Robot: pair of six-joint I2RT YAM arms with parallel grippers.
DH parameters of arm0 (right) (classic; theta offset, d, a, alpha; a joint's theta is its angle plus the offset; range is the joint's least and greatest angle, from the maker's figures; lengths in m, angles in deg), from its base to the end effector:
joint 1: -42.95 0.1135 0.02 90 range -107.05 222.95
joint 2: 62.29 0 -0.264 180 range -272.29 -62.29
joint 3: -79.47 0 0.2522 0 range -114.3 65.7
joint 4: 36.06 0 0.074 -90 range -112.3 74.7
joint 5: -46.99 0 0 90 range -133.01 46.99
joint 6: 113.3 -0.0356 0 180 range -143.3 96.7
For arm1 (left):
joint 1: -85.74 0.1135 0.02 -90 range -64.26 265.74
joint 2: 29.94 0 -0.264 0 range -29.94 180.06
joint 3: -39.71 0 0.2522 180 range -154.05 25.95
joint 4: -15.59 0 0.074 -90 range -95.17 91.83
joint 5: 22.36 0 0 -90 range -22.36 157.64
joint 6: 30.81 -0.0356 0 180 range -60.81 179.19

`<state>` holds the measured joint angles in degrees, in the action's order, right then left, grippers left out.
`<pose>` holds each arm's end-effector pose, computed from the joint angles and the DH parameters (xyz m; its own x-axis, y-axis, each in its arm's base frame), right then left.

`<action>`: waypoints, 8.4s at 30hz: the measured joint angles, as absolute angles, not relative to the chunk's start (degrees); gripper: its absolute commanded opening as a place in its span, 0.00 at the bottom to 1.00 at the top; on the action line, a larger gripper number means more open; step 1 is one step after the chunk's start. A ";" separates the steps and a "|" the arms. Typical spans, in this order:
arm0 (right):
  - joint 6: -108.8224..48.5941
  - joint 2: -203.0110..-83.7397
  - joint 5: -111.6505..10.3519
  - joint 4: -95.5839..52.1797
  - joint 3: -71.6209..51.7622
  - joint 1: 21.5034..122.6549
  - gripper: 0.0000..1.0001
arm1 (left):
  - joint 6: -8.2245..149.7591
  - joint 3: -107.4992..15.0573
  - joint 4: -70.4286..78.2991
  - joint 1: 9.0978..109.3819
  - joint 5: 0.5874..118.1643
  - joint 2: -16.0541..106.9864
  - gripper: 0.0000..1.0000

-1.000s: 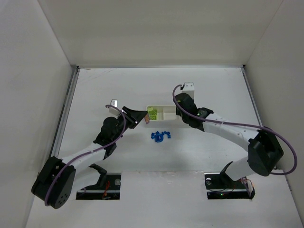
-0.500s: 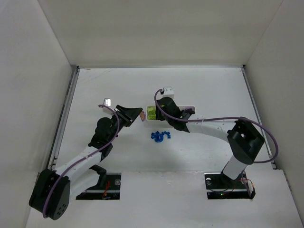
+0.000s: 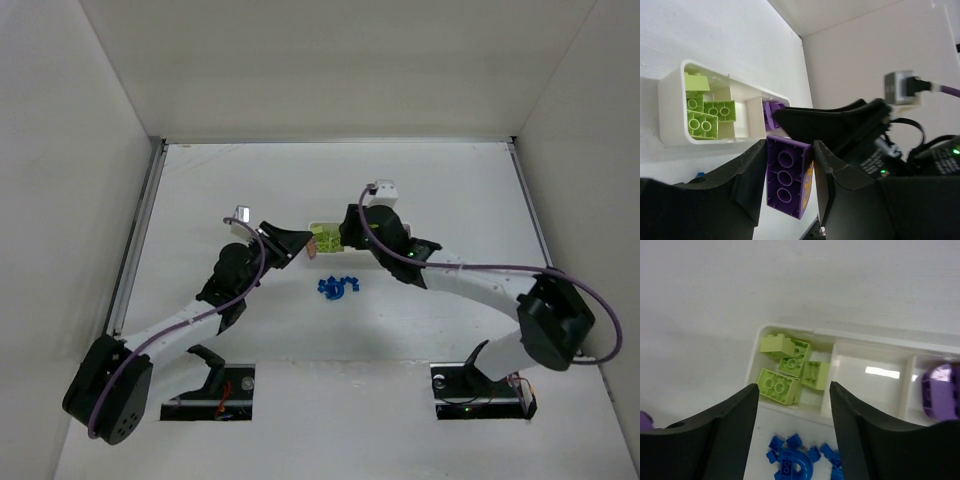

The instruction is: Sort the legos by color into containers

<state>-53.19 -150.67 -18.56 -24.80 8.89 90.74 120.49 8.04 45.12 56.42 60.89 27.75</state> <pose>0.2432 0.2461 0.2486 -0.4978 0.1264 -0.8580 -0.2112 0.9419 0.2613 0.1851 -0.1088 0.2327 -0.4906 -0.7235 -0.4856 0.3295 0.3619 -0.8720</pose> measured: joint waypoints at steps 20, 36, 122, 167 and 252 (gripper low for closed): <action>-60.53 -118.32 -15.17 -30.94 41.24 71.33 0.42 | 105.80 -23.61 42.58 37.34 71.28 65.70 0.19; -63.13 -109.84 -15.63 -32.21 44.84 69.41 0.55 | 98.63 -39.61 37.91 34.74 75.71 81.06 0.37; -61.01 -144.47 -17.67 -16.04 13.06 98.44 0.24 | 100.55 10.92 29.91 38.10 81.29 35.69 0.37; -65.14 -140.49 -21.34 -26.77 31.23 106.92 0.54 | 93.08 -2.54 28.77 31.85 90.20 56.58 0.16; -56.07 -145.93 -17.56 -26.77 19.16 85.76 0.39 | 96.14 2.90 20.07 24.51 95.95 38.37 0.33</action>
<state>-56.07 -145.93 -17.56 -26.77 19.16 85.76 96.14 2.90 20.07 24.51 95.95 38.37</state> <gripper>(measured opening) 0.416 0.324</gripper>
